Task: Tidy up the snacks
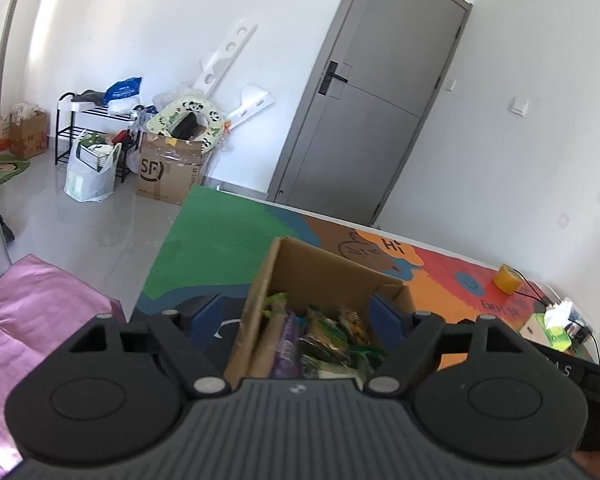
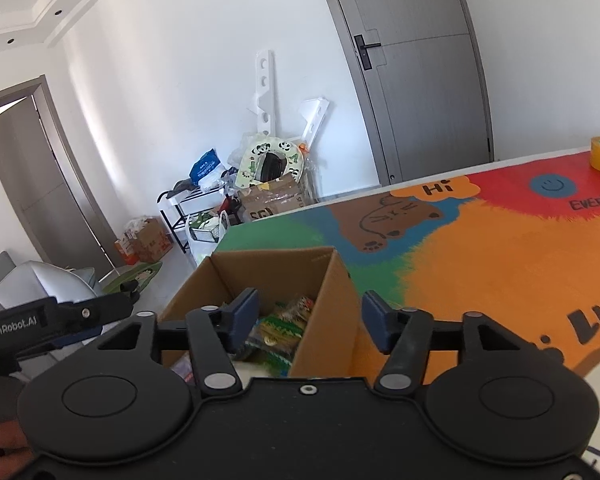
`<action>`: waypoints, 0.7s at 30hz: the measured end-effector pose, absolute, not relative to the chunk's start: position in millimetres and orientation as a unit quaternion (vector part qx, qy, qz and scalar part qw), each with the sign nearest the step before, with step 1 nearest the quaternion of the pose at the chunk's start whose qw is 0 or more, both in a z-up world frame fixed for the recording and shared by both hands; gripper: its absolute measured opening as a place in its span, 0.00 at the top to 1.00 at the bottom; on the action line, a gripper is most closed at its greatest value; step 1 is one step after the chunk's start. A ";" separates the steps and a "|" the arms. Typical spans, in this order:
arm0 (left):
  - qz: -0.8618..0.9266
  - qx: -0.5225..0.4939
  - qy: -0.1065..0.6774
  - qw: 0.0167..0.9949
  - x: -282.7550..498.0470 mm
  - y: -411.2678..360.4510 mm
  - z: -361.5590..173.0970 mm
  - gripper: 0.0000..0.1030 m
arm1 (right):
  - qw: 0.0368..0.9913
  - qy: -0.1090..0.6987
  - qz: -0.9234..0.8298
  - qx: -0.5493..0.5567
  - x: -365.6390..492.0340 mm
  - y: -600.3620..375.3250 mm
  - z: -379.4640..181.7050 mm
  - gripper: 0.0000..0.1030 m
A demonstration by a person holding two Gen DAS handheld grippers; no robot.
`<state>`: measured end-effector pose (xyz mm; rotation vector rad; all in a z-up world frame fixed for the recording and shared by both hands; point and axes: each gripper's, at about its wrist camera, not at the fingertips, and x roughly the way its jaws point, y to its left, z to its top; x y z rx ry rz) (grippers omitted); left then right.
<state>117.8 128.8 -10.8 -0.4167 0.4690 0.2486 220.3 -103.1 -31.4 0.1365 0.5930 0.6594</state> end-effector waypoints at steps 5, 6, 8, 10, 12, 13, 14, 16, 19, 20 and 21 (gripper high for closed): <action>0.115 -0.193 0.237 0.945 116.4 113.0 -8.0 0.17 | 0.902 0.288 0.314 0.072 212.6 -119.6 -30.2 0.30; 0.113 -0.191 0.239 0.945 115.7 109.8 -7.8 0.17 | 0.903 0.287 0.313 0.072 210.7 -122.6 -29.4 0.26; 0.107 -0.187 0.248 0.945 115.9 104.2 -7.5 0.17 | 0.904 0.284 0.311 0.072 207.0 -130.0 -27.1 0.20; 0.103 -0.176 0.254 0.946 116.1 96.9 -6.8 0.16 | 0.906 0.281 0.309 0.074 203.2 -137.0 -24.8 0.10; 0.103 -0.162 0.257 0.947 115.1 91.2 -6.2 0.13 | 0.908 0.276 0.305 0.078 198.4 -145.9 -22.2 0.00; 0.100 -0.158 0.260 0.947 114.7 88.0 -6.1 0.09 | 0.908 0.275 0.305 0.079 197.0 -149.6 -21.3 0.00; 0.096 -0.155 0.260 0.948 113.0 84.2 -6.0 0.08 | 0.908 0.276 0.304 0.079 194.9 -154.2 -20.1 0.00; 0.090 -0.144 0.259 0.951 110.3 77.5 -4.4 0.06 | 0.911 0.276 0.297 0.076 191.7 -161.5 -18.2 0.00; 0.075 -0.116 0.255 0.957 103.3 62.6 -0.4 0.05 | 0.916 0.274 0.286 0.068 184.3 -171.3 -16.0 0.00; 0.074 -0.113 0.255 0.957 101.0 58.7 0.9 0.04 | 0.917 0.273 0.281 0.066 181.6 -175.0 -15.2 0.00; 0.071 -0.115 0.256 0.957 98.9 56.6 1.4 0.02 | 0.919 0.273 0.278 0.066 179.0 -178.0 -14.7 0.00</action>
